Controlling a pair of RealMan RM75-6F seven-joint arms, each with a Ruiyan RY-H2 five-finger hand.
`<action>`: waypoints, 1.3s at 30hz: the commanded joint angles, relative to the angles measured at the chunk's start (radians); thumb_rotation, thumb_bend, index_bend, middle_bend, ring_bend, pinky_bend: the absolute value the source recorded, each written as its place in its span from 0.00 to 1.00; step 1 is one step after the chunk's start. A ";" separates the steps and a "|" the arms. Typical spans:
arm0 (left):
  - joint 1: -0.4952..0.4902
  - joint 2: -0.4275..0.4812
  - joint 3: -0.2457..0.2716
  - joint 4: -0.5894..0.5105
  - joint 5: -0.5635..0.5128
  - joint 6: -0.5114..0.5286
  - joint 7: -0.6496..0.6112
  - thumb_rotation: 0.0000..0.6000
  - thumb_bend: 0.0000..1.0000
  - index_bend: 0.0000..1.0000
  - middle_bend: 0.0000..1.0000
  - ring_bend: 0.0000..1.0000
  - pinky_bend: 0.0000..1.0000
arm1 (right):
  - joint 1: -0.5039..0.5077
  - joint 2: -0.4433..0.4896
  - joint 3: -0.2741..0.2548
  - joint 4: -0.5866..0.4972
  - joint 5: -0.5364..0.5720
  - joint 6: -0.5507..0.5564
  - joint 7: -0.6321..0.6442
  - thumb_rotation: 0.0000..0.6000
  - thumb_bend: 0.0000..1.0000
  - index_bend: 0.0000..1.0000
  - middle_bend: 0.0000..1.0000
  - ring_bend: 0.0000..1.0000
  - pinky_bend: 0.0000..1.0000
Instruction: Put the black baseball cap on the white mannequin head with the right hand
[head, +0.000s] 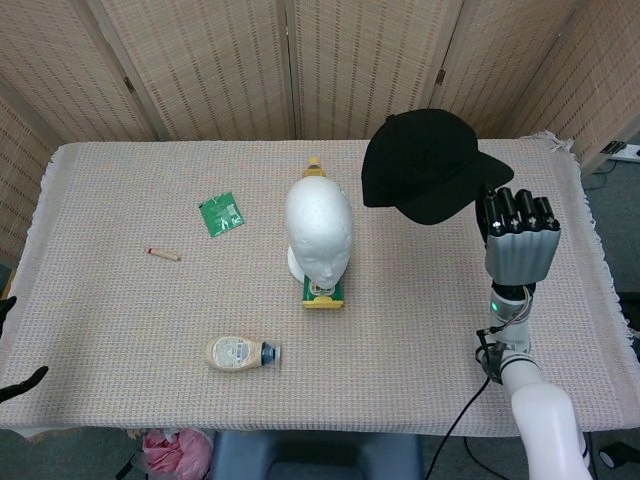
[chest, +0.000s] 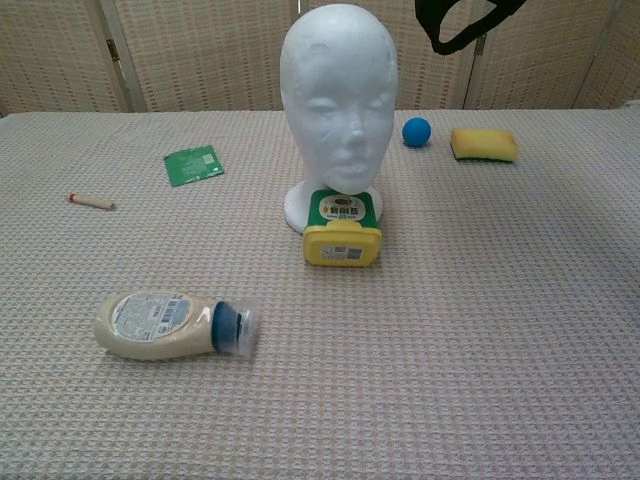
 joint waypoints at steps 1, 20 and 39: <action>-0.010 0.018 -0.005 0.010 -0.018 -0.031 -0.059 1.00 0.16 0.00 0.00 0.00 0.15 | 0.057 -0.004 0.018 -0.011 0.012 -0.044 -0.047 1.00 0.63 0.90 0.79 0.75 0.92; -0.060 0.062 -0.020 0.109 -0.097 -0.191 -0.295 1.00 0.16 0.00 0.00 0.00 0.15 | 0.321 -0.147 0.078 0.068 0.077 -0.313 -0.105 1.00 0.63 0.90 0.79 0.75 0.92; -0.049 0.064 -0.014 0.083 -0.071 -0.151 -0.262 1.00 0.16 0.00 0.00 0.00 0.15 | 0.271 -0.235 -0.021 0.051 -0.007 -0.131 -0.042 1.00 0.64 0.90 0.79 0.76 0.93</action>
